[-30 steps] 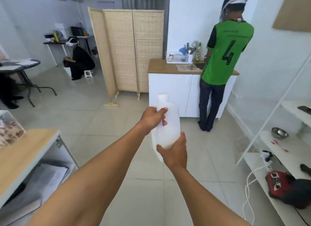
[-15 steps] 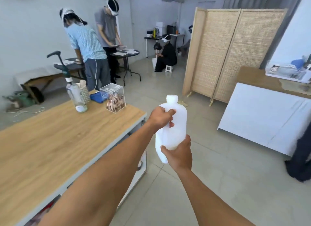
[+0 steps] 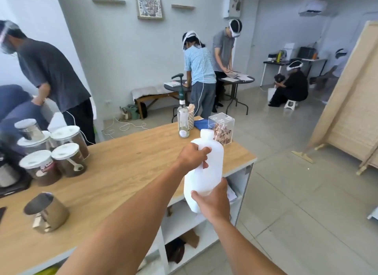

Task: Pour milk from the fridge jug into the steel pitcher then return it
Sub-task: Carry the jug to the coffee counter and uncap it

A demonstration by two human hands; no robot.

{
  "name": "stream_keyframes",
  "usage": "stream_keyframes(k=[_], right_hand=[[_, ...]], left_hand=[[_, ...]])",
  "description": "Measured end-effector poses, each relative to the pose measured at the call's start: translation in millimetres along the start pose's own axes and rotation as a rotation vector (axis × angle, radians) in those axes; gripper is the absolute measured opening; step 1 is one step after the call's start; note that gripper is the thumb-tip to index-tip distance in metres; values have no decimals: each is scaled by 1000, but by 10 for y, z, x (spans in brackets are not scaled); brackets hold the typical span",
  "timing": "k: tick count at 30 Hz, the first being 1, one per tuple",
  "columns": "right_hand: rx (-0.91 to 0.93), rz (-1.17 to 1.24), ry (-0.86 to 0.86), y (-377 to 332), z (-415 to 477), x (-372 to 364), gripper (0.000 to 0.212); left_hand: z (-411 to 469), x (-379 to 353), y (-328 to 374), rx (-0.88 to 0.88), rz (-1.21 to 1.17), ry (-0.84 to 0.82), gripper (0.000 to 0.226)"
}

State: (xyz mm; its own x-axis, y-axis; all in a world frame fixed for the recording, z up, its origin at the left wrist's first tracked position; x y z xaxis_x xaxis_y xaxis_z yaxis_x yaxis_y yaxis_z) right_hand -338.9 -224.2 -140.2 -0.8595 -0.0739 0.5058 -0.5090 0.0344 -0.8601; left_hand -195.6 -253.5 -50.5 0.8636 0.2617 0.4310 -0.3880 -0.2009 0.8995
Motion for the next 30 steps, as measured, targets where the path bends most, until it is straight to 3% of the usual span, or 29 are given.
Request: stream_keyframes(k=[19, 30], right_hand=[[170, -62, -411, -248, -1113, -1414, 90], [229, -160, -496, -777, -1566, -2310, 89]], left_hand=[[-1422, 1351, -1160, 248, -27, 338, 32], [-1720, 2354, -1657, 272, -15, 450, 35]])
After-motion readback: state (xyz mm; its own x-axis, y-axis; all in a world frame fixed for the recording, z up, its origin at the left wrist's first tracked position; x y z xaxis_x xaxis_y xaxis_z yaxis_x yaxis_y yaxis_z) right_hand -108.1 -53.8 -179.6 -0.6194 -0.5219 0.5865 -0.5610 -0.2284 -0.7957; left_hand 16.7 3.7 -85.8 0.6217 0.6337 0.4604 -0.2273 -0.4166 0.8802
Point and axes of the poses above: each hand's wrist, its own z-axis towards the middle knuckle, its own x-axis out of the back of the hand, y = z × x, the point moved 10 cm from there along z, towards the middle knuckle, and after that the axes turned 3 degrees about -x, right-handed, at the moved point
